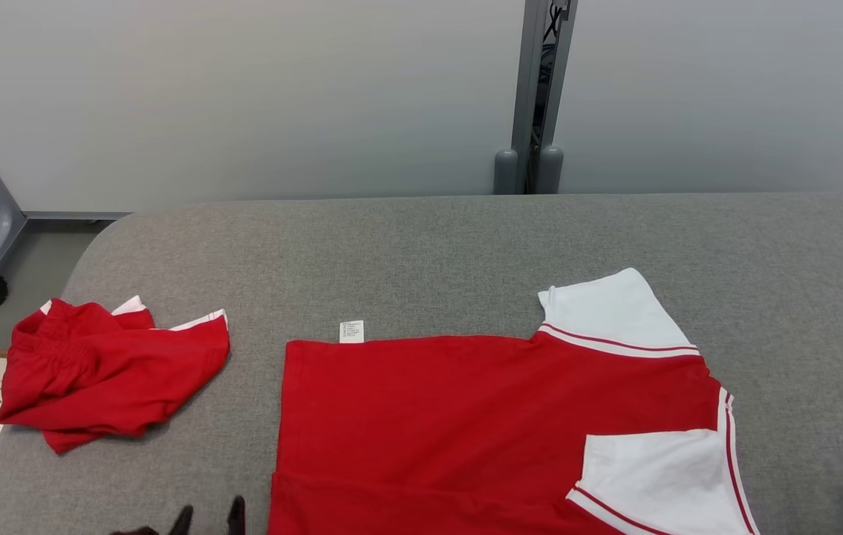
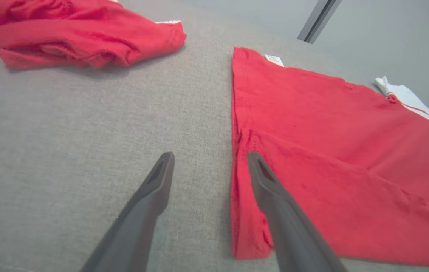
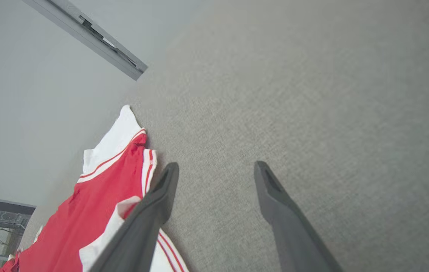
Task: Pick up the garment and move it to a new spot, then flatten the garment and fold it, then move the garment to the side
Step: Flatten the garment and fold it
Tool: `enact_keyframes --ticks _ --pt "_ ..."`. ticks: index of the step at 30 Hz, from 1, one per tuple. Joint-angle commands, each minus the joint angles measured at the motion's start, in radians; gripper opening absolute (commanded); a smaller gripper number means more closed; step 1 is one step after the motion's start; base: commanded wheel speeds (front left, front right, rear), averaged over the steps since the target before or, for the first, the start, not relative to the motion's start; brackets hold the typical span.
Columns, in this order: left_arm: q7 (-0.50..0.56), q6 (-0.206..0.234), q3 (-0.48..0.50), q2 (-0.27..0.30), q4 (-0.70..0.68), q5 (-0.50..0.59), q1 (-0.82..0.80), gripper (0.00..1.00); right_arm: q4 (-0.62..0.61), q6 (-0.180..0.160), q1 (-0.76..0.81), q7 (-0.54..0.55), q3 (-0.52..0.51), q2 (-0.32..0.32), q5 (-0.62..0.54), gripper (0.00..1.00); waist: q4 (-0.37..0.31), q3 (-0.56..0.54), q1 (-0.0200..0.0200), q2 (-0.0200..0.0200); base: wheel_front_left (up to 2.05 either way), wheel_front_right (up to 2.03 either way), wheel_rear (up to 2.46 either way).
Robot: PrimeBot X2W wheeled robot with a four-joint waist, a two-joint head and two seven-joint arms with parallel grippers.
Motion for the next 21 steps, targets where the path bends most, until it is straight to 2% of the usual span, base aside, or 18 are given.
enact_keyframes --ticks 1,4,8,11,16,19,21 --pt "-0.020 0.016 0.017 0.013 -0.019 0.026 -0.032 1.00 -0.019 0.002 -0.027 -0.029 -0.014 -0.013 -0.031 1.00 0.001 0.000 0.0000 0.0000 0.00 0.00 0.00" --pt "-0.048 0.031 0.056 0.024 -0.074 0.081 -0.068 1.00 -0.077 0.002 -0.066 -0.121 -0.029 -0.036 -0.147 1.00 0.003 0.000 0.0000 0.0000 0.00 0.00 0.00" --pt "-0.055 0.029 0.163 -0.015 -0.179 0.160 -0.110 1.00 -0.205 0.002 -0.094 -0.202 -0.068 -0.028 -0.358 1.00 0.001 0.003 0.0000 0.0000 0.00 0.00 0.00" --pt "-0.055 0.021 0.231 -0.065 -0.249 0.258 -0.107 1.00 -0.316 0.002 -0.081 -0.215 -0.117 0.025 -0.543 1.00 -0.006 0.008 0.0000 0.0000 0.00 0.00 0.00" --pt "-0.055 -0.027 0.279 -0.122 -0.295 0.427 -0.097 1.00 -0.503 0.001 -0.027 -0.214 -0.194 0.154 -0.832 1.00 -0.018 0.023 0.0000 0.0000 0.00 0.00 0.00" --pt "-0.056 -0.039 0.316 -0.155 -0.293 0.503 -0.088 1.00 -0.563 0.001 0.009 -0.213 -0.211 0.220 -0.961 1.00 -0.024 0.030 0.0000 0.0000 0.00 0.00 0.00" --pt "-0.055 -0.052 0.338 -0.182 -0.279 0.525 -0.066 1.00 -0.563 0.001 0.033 -0.213 -0.188 0.250 -1.024 1.00 -0.030 0.034 0.0000 0.0000 0.00 0.00 0.00"
